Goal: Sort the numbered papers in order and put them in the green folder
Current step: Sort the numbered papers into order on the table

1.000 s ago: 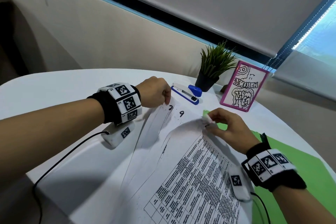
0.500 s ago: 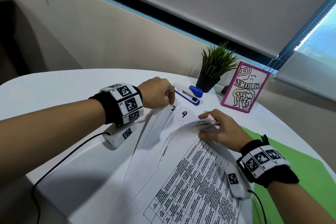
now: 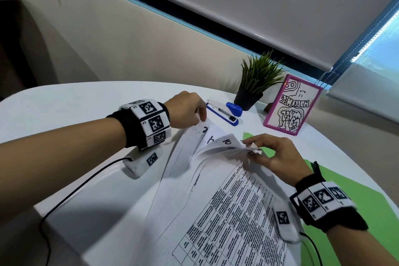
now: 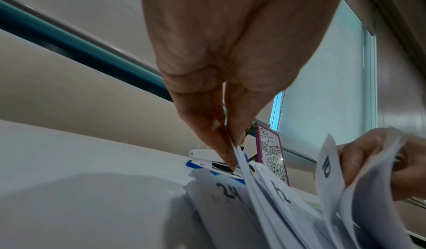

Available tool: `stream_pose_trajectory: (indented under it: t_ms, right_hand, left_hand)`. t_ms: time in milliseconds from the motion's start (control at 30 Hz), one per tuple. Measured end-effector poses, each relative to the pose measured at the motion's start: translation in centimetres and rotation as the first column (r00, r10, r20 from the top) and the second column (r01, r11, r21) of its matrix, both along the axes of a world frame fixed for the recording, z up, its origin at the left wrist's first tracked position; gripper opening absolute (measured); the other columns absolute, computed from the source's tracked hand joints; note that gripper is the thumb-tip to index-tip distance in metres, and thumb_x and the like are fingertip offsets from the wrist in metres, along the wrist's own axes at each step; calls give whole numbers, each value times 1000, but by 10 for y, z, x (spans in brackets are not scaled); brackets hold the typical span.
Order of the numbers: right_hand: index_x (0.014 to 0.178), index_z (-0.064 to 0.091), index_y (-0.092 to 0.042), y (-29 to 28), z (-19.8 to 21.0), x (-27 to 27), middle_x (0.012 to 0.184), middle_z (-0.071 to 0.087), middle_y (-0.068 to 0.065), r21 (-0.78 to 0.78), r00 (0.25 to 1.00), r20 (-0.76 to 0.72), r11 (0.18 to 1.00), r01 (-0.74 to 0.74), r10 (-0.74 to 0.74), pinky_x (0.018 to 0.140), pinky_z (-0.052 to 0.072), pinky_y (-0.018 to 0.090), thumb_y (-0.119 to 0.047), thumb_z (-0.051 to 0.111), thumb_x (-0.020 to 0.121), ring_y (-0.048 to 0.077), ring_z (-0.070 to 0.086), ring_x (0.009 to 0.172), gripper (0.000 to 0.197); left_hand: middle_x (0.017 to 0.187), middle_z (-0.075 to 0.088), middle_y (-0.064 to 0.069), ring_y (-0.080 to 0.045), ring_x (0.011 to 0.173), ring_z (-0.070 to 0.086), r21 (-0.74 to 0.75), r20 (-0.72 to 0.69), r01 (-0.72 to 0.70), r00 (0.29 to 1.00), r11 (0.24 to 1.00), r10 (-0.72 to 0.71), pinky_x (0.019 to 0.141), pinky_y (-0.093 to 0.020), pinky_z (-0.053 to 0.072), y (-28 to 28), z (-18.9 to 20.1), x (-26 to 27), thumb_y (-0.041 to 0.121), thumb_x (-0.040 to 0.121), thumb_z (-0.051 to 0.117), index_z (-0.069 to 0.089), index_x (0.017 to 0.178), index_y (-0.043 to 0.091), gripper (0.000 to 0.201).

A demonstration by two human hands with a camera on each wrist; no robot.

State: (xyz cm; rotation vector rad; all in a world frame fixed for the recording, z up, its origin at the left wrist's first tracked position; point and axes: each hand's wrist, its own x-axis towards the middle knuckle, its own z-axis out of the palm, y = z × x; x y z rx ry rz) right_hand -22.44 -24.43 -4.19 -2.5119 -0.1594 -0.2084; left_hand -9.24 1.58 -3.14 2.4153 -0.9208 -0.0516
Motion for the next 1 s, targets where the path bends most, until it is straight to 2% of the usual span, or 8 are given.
stream_pose_trajectory:
  t_ms: [200, 333, 467, 600, 700, 767, 933, 1000]
  right_hand:
    - [75, 71, -12, -2, -3, 1, 105, 74, -10, 21, 998, 64, 999, -26, 25, 98, 47, 23, -1, 81, 74, 4, 66, 107, 14]
    - [75, 69, -7, -1, -3, 0, 93, 76, -7, 103, 998, -48, 994, -39, 44, 85, 51, 17, 6, 81, 70, 3, 69, 95, 19]
    - [95, 64, -24, 4, -3, 3, 83, 69, -8, 26, 997, -67, 999, -46, 48, 71, 47, 12, -6, 84, 72, 2, 63, 77, 36]
    - [122, 59, -32, 9, -5, 14, 104, 69, -14, -50, 977, -212, 998, -33, 21, 89, 50, 23, -22, 87, 68, 2, 65, 96, 62]
    - [107, 64, -30, 10, -6, 18, 104, 71, -7, -59, 965, -263, 998, -23, 7, 91, 53, 38, -34, 86, 66, 11, 67, 97, 47]
    - [99, 65, -28, 13, -5, 18, 101, 71, -4, -83, 967, -255, 996, -26, 4, 88, 53, 41, -37, 85, 65, 14, 67, 93, 41]
    - [89, 63, -26, 14, -1, 14, 94, 69, -6, -50, 982, -186, 999, 14, -23, 70, 47, 17, -21, 86, 71, -1, 63, 81, 29]
    - [90, 65, -24, 12, -1, 12, 91, 67, -7, -49, 990, -139, 999, 11, -18, 72, 49, 21, -21, 85, 72, 2, 62, 82, 27]
  left_hand:
    - [91, 59, 1, 2, 63, 45, 6, -3, -3, 1000, 1000, 3, 69, -21, 38, 0, 0, -1, 4, 83, 59, 72, 97, 18, 23]
    - [95, 64, -2, 1, 63, 46, -1, -4, 0, 1000, 1000, 0, 69, -22, 40, 0, 1, -2, 3, 83, 59, 72, 96, 18, 23]
    - [96, 66, -4, -1, 63, 47, -19, -13, -1, 1000, 1000, 0, 68, -23, 40, -1, 3, -3, 3, 84, 58, 72, 95, 18, 24]
    - [95, 68, -6, -2, 61, 48, -32, -15, 6, 1000, 999, -7, 66, -24, 42, -1, 5, -4, 3, 83, 60, 73, 94, 18, 22]
    - [94, 68, -7, -2, 60, 48, -37, -15, 6, 1000, 999, -6, 62, -24, 43, 0, 6, -5, 3, 83, 60, 73, 93, 18, 22]
    - [94, 68, -7, -2, 61, 48, -37, -16, 5, 1000, 999, -6, 61, -23, 42, 0, 7, -5, 3, 83, 60, 73, 93, 18, 22]
    - [95, 68, -8, -2, 60, 48, -51, -20, 2, 1000, 999, -3, 59, -19, 41, 1, 5, -4, 3, 83, 61, 73, 93, 17, 20]
    - [95, 68, -7, -2, 61, 48, -47, -23, -1, 1000, 999, 0, 63, -24, 43, 1, 4, -4, 4, 83, 61, 73, 94, 17, 21]
